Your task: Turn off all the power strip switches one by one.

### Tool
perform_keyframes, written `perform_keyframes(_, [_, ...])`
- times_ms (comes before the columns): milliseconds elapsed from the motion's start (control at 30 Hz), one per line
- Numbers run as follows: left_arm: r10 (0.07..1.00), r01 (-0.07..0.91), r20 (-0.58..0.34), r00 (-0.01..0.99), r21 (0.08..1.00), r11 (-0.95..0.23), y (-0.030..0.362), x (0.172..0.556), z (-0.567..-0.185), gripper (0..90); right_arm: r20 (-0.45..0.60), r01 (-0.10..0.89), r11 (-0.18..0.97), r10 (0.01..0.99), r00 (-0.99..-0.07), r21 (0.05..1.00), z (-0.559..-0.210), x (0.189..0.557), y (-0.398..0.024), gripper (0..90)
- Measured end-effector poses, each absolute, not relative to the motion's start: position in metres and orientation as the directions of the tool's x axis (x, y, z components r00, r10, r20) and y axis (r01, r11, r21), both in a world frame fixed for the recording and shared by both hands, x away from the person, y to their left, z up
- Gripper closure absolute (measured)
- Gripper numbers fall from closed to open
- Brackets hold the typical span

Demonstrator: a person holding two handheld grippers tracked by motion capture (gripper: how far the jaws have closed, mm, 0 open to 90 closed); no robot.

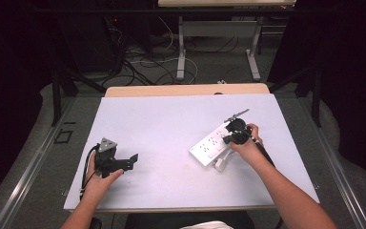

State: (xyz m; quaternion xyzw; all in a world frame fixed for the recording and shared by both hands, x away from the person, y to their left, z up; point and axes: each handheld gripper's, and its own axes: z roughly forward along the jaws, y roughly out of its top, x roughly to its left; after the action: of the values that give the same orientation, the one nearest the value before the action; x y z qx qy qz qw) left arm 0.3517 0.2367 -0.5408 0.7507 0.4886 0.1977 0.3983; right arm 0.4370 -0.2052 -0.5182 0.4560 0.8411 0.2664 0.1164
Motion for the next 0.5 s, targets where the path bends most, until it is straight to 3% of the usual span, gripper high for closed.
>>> perform_keyframes(500, [0.89,0.575,-0.092,0.446,0.792,-0.206,0.2366,0.3519,-0.5409,1.8,0.047,0.705,0.442,0.829,-0.557,0.555,-0.5183,0.4368,-0.2048,90.0])
